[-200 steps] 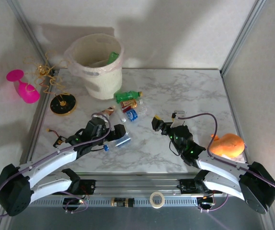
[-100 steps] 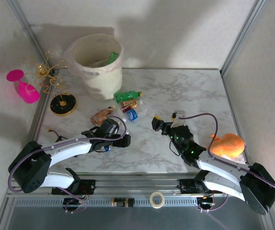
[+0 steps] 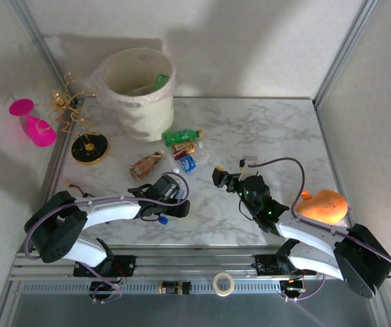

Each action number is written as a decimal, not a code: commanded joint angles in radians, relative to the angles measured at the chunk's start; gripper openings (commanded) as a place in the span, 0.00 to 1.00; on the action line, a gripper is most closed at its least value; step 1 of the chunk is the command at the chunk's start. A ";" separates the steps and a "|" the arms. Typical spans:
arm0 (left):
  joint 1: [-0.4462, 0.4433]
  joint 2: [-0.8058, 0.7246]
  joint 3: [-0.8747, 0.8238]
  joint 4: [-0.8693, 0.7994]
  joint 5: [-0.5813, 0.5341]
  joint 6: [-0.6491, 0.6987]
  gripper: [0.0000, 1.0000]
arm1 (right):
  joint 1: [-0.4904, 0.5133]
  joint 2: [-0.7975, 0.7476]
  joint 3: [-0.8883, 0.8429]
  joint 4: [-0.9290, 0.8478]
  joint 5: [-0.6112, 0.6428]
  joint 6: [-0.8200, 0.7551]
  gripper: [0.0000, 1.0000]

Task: Put the plastic bottles in the bin

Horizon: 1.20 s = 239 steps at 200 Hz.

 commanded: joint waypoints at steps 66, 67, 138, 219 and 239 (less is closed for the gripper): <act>-0.021 0.080 0.057 0.027 -0.071 0.027 0.64 | -0.009 -0.017 0.016 -0.016 -0.007 -0.007 0.99; -0.022 0.080 0.057 0.027 -0.073 0.027 0.64 | -0.009 -0.017 0.016 -0.015 -0.007 -0.007 0.99; -0.024 -0.039 0.087 0.019 -0.116 0.023 0.42 | -0.021 0.022 0.047 -0.011 -0.012 -0.021 0.99; -0.001 -0.178 0.282 0.080 -0.299 0.151 0.35 | -0.037 0.036 0.034 0.018 -0.039 -0.007 0.99; 0.019 -0.167 0.353 0.155 -0.295 0.192 0.31 | -0.037 0.034 0.025 0.027 -0.041 -0.004 0.99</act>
